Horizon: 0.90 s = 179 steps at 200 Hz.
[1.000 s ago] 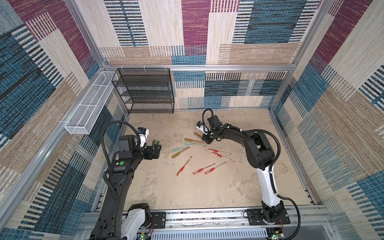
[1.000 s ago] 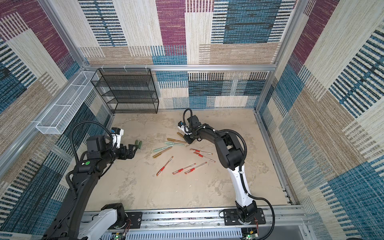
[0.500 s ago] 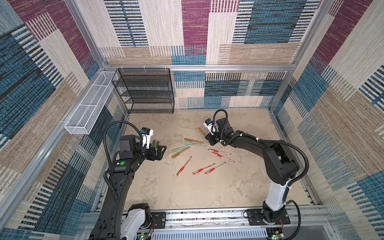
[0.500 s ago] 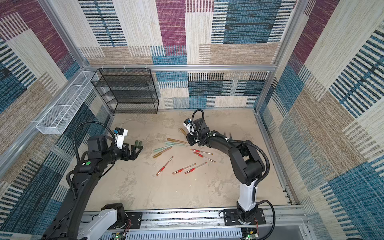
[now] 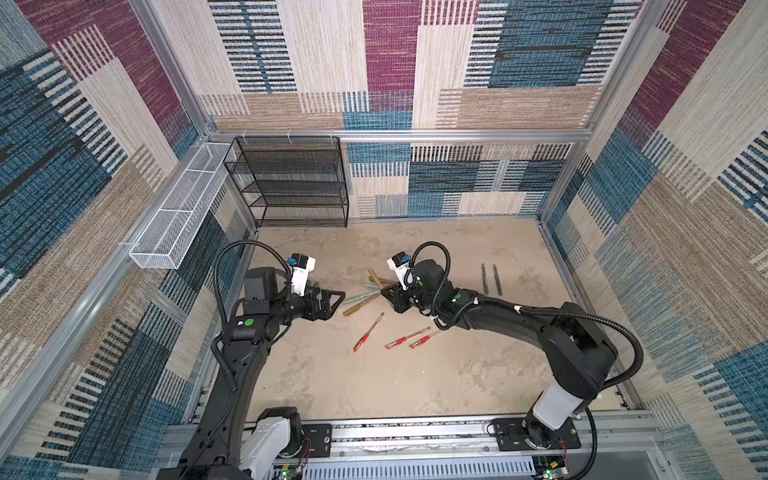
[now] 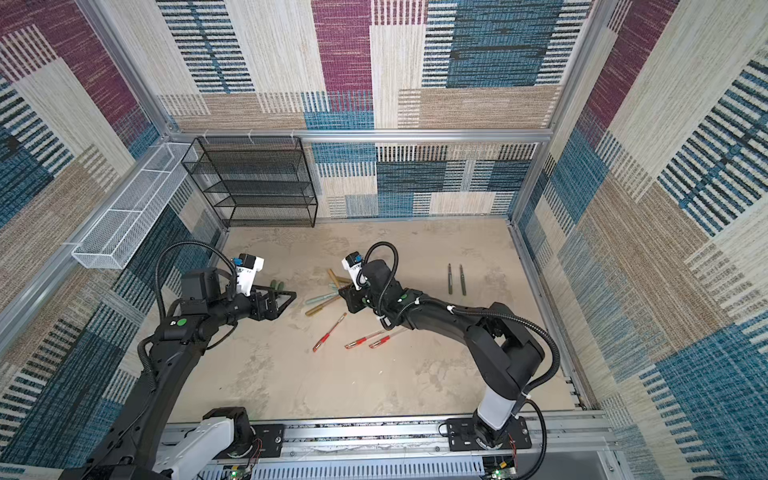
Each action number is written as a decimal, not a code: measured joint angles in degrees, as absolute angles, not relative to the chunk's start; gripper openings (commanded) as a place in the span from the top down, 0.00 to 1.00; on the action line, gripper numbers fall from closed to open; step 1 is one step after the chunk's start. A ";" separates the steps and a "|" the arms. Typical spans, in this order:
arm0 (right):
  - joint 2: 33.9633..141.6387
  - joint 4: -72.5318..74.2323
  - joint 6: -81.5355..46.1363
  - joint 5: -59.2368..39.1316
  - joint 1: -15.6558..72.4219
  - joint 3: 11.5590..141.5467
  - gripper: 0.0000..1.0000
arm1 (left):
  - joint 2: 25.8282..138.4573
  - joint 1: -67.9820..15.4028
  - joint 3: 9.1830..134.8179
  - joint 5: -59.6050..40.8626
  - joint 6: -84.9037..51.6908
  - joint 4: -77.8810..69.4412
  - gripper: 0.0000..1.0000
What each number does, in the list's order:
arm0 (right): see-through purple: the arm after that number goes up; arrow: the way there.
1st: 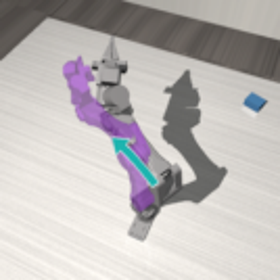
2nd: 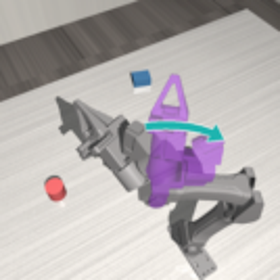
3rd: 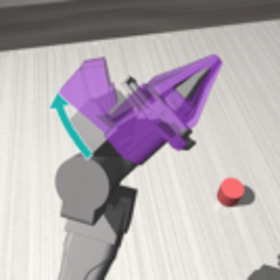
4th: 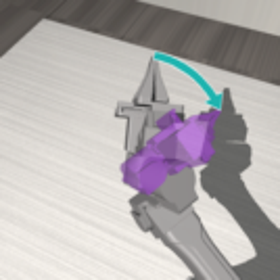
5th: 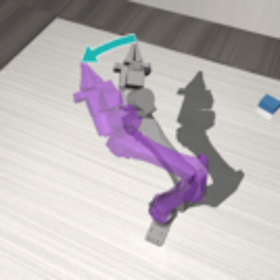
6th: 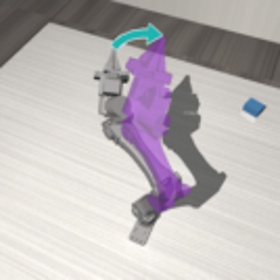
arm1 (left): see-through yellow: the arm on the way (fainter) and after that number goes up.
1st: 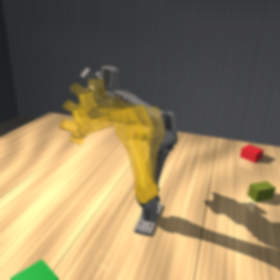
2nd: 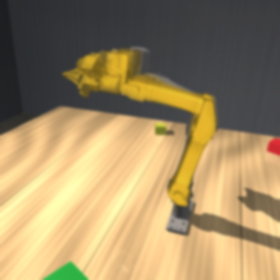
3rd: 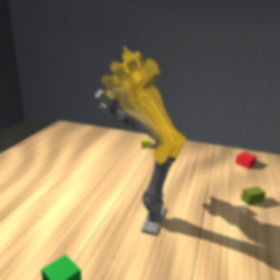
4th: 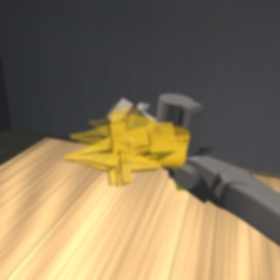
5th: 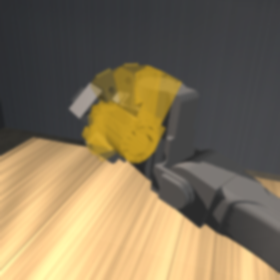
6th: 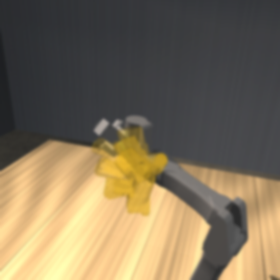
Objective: Open the pen caps
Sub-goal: 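Raise the tan pen toward the left gripper while the left gripper grasps its cap, then pull the right gripper away from the left gripper to uncap the tan pen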
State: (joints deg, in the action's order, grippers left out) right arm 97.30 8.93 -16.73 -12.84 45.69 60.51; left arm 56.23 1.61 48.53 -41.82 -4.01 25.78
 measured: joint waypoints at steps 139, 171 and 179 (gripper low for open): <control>98.98 19.62 -22.24 -10.07 57.49 62.35 0.93 | 61.49 1.87 46.26 -44.23 -22.52 15.29 0.59; 100.03 19.35 -22.24 -10.02 58.11 63.24 0.93 | 61.71 1.87 45.36 -44.07 -23.44 14.52 0.78; 100.12 19.38 -22.24 -9.96 58.13 63.29 0.93 | 61.69 1.87 45.25 -44.12 -23.66 14.13 0.82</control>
State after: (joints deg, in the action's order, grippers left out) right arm 100.12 19.38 -22.24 -9.96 58.13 63.29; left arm 61.69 1.87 45.25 -44.12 -23.66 14.13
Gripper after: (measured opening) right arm 0.129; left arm 0.233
